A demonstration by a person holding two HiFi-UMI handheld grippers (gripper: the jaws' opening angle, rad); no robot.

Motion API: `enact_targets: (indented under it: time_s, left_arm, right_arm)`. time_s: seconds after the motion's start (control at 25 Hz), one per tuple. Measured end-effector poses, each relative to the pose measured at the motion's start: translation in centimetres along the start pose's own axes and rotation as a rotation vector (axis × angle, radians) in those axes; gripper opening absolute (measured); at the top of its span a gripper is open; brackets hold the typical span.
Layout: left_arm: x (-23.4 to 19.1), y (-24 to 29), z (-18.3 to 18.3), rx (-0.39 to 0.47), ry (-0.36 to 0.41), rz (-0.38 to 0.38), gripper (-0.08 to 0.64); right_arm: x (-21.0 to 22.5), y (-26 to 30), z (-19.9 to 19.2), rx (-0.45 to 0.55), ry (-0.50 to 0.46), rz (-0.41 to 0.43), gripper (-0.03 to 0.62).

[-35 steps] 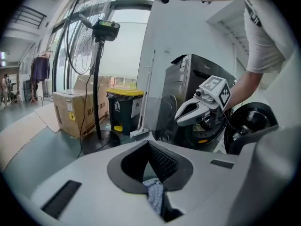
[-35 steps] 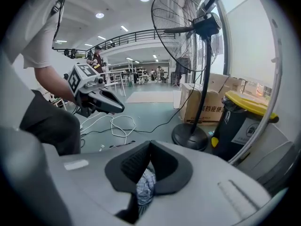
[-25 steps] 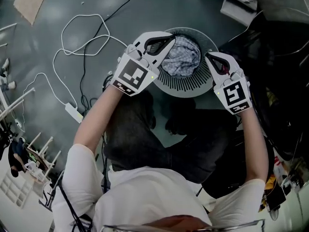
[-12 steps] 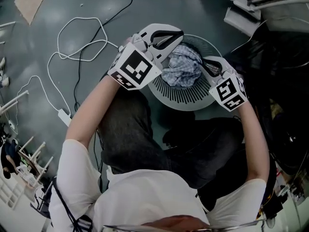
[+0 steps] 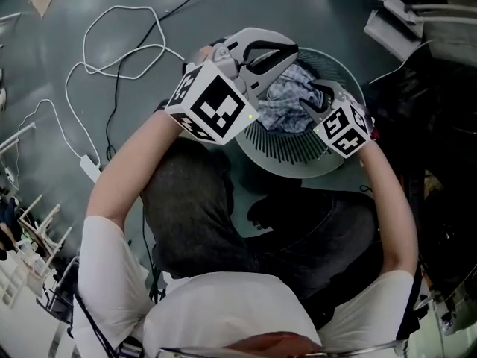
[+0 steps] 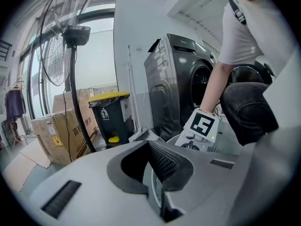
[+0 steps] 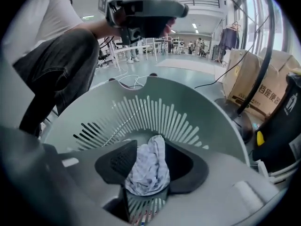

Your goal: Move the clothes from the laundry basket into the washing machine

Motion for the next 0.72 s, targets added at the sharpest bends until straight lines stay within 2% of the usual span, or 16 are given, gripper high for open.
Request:
enact_targets:
  time_s: [0.16, 0.36, 0.48, 0.72]
  left_arm:
    - [0.6, -0.6, -1.3, -0.022, -0.005, -0.016, 0.005]
    - [1.5, -0.7, -2.6, -0.041, -0.002, -0.053, 0.005]
    - [1.8, -1.3, -3.1, -0.045, -0.031, -0.079, 0.006]
    - [1.7, -2.9, -3.9, -0.068, -0.063, -0.042, 0.005]
  right_arm:
    - [0.3, 3.6, -1.4, -0.057, 0.014, 0.032, 0.284]
    - [0.2, 6.9, -3.2, -0.141, -0.039, 0.064, 0.34]
    - [0.6, 8.6, -3.9, -0.157, -0.013, 0.075, 0.373]
    - [1.1, 11.7, -6.2, -0.183, 0.014, 0.05, 0.479]
Point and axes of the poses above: the fingertips, and each gripper's own axes: y forward along the fingers, x to its right, z out of its top, the point moved 8 cm from there along -y, backward along the fingers, and after that the axes turned 5 degrees about z, right-handed, at the moved point
